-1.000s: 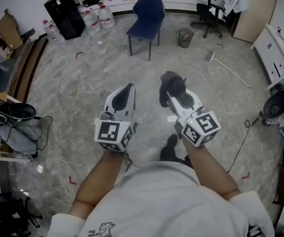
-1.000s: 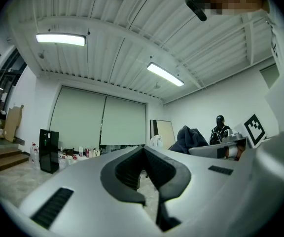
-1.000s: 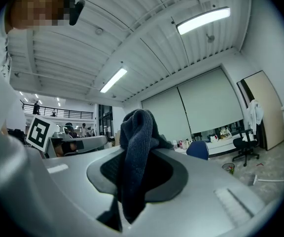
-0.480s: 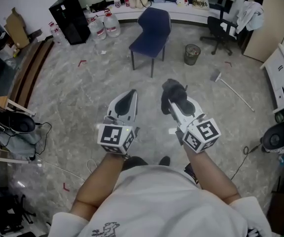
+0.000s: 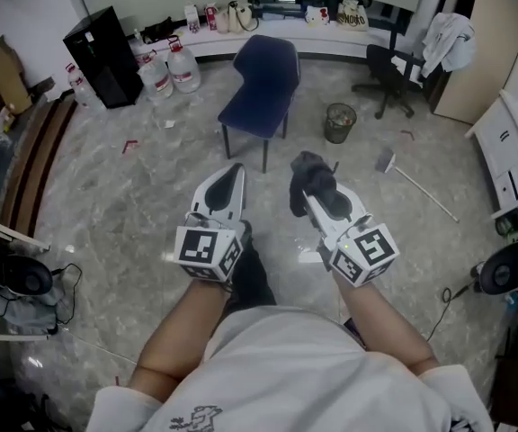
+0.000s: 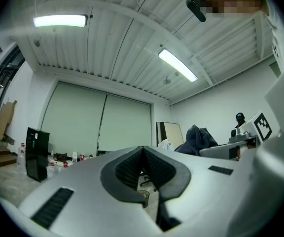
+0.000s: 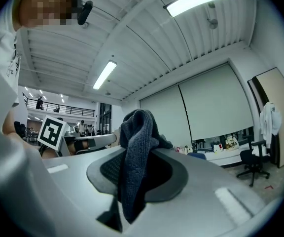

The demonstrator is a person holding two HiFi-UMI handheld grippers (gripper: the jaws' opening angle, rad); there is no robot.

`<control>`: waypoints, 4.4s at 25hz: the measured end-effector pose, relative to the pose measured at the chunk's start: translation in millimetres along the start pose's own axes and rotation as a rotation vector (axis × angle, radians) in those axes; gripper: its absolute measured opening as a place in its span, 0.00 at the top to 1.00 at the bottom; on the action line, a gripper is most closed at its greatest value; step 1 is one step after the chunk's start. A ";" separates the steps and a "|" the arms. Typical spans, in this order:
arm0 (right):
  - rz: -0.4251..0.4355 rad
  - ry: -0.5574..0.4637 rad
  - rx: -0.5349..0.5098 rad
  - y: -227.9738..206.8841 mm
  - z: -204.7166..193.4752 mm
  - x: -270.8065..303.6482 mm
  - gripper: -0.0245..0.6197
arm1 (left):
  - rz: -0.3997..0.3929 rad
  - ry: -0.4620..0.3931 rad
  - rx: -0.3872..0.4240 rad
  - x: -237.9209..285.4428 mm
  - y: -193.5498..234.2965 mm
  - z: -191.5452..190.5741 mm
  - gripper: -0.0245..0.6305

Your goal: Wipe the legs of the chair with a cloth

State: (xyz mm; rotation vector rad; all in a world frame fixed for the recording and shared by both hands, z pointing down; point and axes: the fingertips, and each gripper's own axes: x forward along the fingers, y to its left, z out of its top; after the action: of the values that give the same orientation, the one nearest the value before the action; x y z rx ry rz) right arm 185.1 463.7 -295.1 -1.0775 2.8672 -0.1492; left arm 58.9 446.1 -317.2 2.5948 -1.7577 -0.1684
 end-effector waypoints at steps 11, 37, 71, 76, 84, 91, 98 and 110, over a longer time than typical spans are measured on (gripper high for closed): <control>-0.139 0.003 -0.024 -226.0 -49.1 367.4 0.84 | -0.143 -0.076 0.013 348.1 288.8 -61.5 0.95; -0.082 0.279 -0.045 -499.2 -750.9 568.6 0.84 | -0.479 0.201 0.106 576.3 439.8 -769.9 0.95; -0.138 0.722 0.097 -559.2 -1191.1 566.7 0.85 | -0.463 0.200 0.038 597.3 447.7 -913.0 0.95; -0.125 0.653 0.083 -552.9 -1137.7 564.9 0.85 | -0.471 0.230 0.066 591.8 449.1 -920.3 0.95; -0.106 0.323 -0.086 -549.0 -933.8 584.8 0.85 | -0.464 0.210 0.053 592.3 449.9 -918.2 0.95; -0.144 0.444 0.000 -554.8 -1032.7 579.6 0.85 | -0.436 0.192 -0.025 594.5 454.4 -914.4 0.95; -0.146 0.634 0.101 -558.7 -1150.7 568.4 0.85 | -0.449 0.203 -0.025 593.8 453.1 -915.3 0.95; -0.078 0.544 0.044 -557.6 -1074.4 575.3 0.85 | -0.464 0.170 0.015 592.4 453.6 -913.8 0.95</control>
State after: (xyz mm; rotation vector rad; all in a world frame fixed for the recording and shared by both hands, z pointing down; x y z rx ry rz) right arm 5.2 -263.9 816.0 -1.3120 3.2596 -0.5932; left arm -61.0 -324.2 568.1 2.8814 -1.0900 0.0660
